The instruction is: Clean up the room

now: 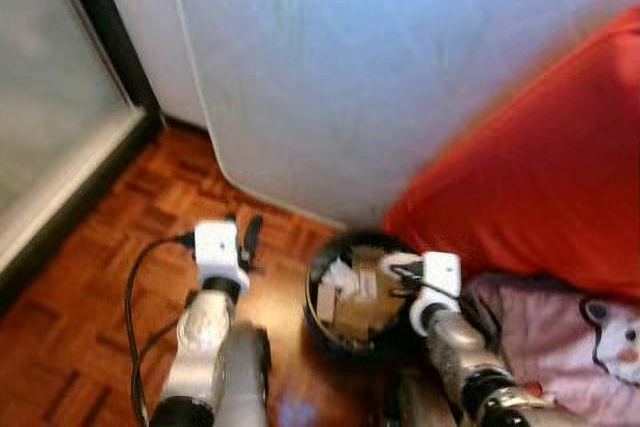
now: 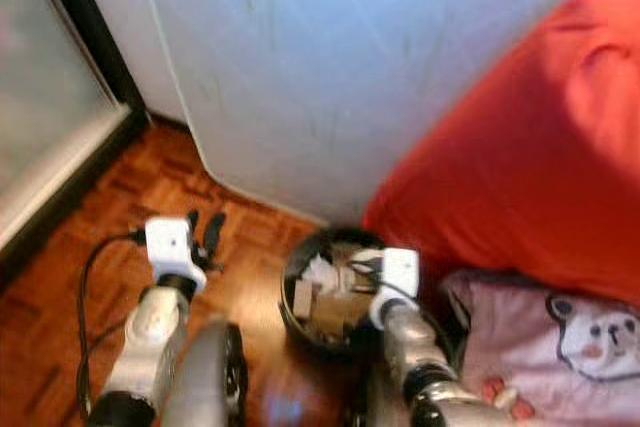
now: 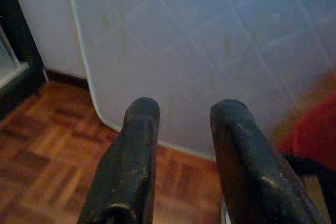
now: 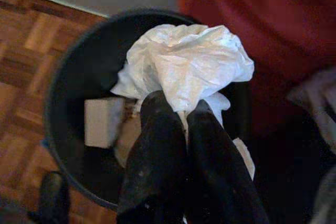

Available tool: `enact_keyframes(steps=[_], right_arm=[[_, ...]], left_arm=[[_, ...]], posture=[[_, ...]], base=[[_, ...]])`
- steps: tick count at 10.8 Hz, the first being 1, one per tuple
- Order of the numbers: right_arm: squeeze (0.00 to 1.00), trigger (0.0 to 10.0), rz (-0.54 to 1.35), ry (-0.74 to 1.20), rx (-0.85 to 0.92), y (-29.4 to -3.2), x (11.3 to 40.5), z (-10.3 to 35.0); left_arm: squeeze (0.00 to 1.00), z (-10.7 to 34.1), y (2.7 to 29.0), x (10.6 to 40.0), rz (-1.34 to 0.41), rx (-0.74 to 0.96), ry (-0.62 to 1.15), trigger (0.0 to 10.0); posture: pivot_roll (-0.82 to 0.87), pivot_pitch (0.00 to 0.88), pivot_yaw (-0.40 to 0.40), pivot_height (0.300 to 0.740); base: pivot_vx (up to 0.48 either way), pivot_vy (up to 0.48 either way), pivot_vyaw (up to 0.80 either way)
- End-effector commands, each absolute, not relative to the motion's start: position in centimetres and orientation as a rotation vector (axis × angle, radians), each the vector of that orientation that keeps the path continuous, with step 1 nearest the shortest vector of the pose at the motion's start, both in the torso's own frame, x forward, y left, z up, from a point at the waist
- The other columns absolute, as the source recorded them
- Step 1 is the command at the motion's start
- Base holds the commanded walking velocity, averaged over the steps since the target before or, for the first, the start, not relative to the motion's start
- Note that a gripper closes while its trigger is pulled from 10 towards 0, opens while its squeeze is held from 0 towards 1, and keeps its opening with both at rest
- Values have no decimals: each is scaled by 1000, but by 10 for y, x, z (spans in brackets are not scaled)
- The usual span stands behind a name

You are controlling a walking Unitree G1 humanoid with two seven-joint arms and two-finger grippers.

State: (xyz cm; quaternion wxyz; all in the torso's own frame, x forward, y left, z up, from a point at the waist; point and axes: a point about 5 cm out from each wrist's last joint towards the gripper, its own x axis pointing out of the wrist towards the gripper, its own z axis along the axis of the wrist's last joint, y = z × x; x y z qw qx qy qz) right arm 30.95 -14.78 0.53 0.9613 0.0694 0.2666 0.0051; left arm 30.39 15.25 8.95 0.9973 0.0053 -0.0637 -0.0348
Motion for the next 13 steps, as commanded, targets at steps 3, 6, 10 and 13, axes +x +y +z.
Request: enact_keyframes(steps=[3, 6, 10, 13], right_arm=[[1000, 10000, 57, 572, 181, -144, 304, -1], [1000, 10000, 121, 558, 244, -136, 303, 0], [1000, 10000, 164, 547, 278, -133, 301, -1], [1000, 10000, 196, 497, 329, -130, 307, 7]], left_arm=[[0, 94, 154, 297, -55, 10, -123, 10000], [0, 96, 159, 293, -45, 22, -107, 10000], [0, 98, 159, 292, -42, 29, -89, 10000], [0, 100, 157, 292, -41, 26, -84, 10000]], posture=[[270, 389, -107, 627], [279, 404, -95, 627], [281, 409, -92, 627], [272, 408, -104, 627]], base=[[0, 0, 0], [0, 0, 0], [0, 0, 0], [0, 0, 0]])
